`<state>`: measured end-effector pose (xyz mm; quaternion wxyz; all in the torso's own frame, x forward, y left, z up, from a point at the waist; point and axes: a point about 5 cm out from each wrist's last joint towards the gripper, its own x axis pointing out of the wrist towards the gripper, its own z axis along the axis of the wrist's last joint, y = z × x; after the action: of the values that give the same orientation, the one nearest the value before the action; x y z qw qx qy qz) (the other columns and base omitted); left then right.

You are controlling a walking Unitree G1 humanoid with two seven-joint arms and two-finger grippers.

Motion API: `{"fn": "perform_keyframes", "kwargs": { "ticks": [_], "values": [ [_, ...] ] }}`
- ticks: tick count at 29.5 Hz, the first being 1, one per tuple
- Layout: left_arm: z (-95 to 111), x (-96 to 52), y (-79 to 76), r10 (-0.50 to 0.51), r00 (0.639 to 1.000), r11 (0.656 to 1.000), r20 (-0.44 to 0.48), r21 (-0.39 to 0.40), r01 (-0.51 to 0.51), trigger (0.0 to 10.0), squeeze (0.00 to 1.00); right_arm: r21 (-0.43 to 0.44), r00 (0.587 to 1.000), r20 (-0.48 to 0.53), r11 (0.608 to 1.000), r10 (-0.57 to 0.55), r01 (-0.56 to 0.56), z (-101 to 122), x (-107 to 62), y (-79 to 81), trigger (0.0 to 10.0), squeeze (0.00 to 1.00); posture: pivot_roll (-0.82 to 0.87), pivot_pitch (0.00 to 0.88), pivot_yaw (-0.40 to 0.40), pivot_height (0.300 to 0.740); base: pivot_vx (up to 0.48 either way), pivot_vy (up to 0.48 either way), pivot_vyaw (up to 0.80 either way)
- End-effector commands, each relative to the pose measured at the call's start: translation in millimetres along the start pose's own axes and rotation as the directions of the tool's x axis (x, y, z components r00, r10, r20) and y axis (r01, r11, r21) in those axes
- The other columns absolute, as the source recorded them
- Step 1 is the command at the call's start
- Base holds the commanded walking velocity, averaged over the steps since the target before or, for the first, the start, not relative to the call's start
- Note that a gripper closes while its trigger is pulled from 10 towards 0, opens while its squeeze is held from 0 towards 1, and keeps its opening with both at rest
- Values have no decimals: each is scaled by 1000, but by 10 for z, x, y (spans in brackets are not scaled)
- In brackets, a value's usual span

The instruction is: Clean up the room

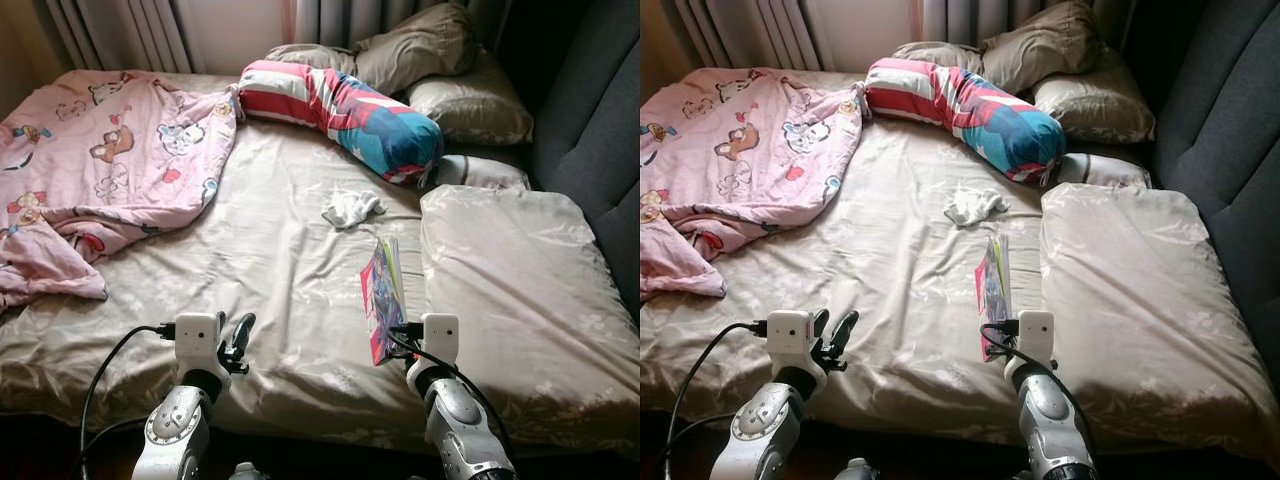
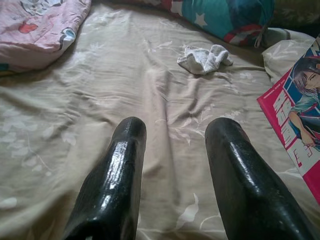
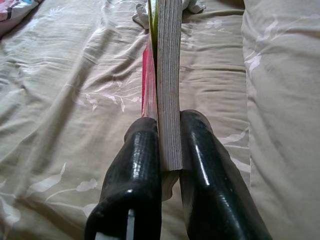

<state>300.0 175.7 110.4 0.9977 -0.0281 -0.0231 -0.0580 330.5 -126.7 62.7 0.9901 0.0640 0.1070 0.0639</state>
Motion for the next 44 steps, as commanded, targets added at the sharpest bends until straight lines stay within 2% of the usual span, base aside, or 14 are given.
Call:
{"fn": "perform_keyframes", "kwargs": {
  "ticks": [1,17,20,21,23,25,26,27,28,29,30,32,36,44],
  "values": [
    [-22,-29,5,-1,1000,1000,-18,4,1,10000,0,12,1000,7,1000,1,-1,-9,-10,0,10000,0,74,248,-10,656,262,0,0],
    [-15,-26,-1,-6,1000,1000,-15,15,6,10000,0,22,1000,-11,1000,-3,4,-59,-20,0,10000,0,76,252,-10,656,153,0,0],
    [-16,-27,-7,-10,1000,1000,-17,13,10,10000,0,114,999,-24,993,-25,27,-93,-23,-21,10000,0,76,252,-10,656,0,0,0],
    [-18,-26,-12,-12,1000,1000,-17,13,12,10000,0,208,998,-40,977,-47,55,-133,-24,-53,10000,0,76,252,-10,656,0,0,0],
    [-19,-26,-13,-13,1000,1000,-18,12,13,10000,0,245,997,-53,967,-58,69,-156,-25,-69,10000,0,76,252,-10,656,0,0,0],
    [-15,-28,-15,-14,1000,1000,-18,12,14,10000,0,325,993,-78,940,-85,106,-204,-26,-109,10000,0,77,251,-8,656,0,0,0],
    [-18,-28,-18,-16,1000,1000,-19,12,16,10000,0,416,988,-103,897,-118,150,-250,-27,-161,10000,0,77,251,-8,656,0,0,0],
    [-18,-28,-18,-16,1000,1000,-19,12,16,10000,0,416,988,-103,897,-118,150,-250,-27,-161,10000,0,77,251,-8,656,0,0,0],
    [-16,-30,-19,-17,1000,1000,-19,13,17,10000,0,462,982,-123,868,-140,182,-279,-27,-197,10000,0,85,255,-3,656,0,0,0],
    [-16,-30,-19,-17,1000,1000,-19,13,17,10000,0,462,982,-123,868,-140,182,-279,-27,-197,10000,0,85,255,-3,656,0,0,0],
    [-9,-41,-15,-19,1000,1000,-19,14,19,10000,0,500,978,-147,842,-148,203,-308,-25,-222,10000,0,97,257,3,656,0,0,0],
    [-3,-48,-11,-20,1000,1000,-19,16,20,10000,0,521,976,-169,828,-138,207,-326,-15,-224,10000,0,100,259,5,656,0,0,0],
    [9,-80,1,-24,1000,999,-20,25,24,10000,0,522,977,-187,832,-102,187,-321,16,-194,10000,0,124,269,12,656,0,0,0],
    [30,-166,47,-20,999,999,-30,44,21,10000,0,572,994,-74,820,81,-24,-116,141,-1,10000,0,147,294,26,656,0,0,0]
  ]
}}
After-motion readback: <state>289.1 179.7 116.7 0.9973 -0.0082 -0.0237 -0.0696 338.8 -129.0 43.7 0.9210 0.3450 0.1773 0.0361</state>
